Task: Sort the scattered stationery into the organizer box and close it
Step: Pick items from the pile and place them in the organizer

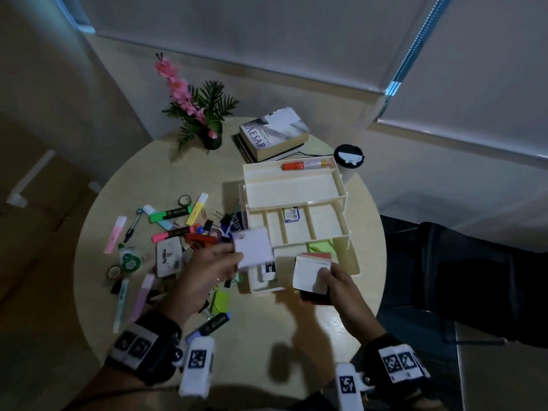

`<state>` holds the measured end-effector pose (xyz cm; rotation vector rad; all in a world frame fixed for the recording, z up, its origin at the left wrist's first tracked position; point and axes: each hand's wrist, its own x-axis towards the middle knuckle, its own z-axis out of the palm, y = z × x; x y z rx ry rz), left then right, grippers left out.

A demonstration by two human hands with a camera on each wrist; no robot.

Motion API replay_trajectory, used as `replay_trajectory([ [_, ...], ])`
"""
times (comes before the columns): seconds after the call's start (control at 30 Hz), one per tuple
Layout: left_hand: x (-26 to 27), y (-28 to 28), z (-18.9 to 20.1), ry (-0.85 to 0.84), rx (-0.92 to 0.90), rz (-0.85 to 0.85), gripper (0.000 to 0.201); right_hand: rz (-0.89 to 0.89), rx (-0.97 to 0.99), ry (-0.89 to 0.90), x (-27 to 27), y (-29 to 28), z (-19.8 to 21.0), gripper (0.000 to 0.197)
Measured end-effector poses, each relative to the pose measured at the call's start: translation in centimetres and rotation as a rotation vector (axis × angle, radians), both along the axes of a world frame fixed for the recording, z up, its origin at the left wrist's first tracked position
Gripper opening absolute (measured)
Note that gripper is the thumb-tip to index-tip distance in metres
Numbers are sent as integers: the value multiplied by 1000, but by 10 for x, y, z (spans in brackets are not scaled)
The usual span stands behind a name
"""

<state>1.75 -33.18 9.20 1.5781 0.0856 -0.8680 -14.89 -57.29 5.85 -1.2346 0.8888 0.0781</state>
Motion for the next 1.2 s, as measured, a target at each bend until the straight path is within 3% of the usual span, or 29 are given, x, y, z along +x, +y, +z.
replay_trajectory([
  [0.1,-37,-37,-7,40,-22,-135,18,48,12,-10,4,-6,1,30],
  [0.4,-76,-121,-36,-105,134,-175,26,-1,7,-17,-6,-35,-17,35],
  [0.63,-76,-141,-50,27,158,-205,34,179,-32,-54,-11,-49,-22,49],
  [0.77,-71,-143,-56,-9,154,-269,30,226,-5,-68,-11,-63,-21,40],
  [0.97,-80,-159,-65,-67,172,-113,23,293,89,-78,-17,-74,-20,32],
  [1.2,-73,-171,-60,-63,214,-182,34,-23,105,-93,-30,-70,-32,31],
])
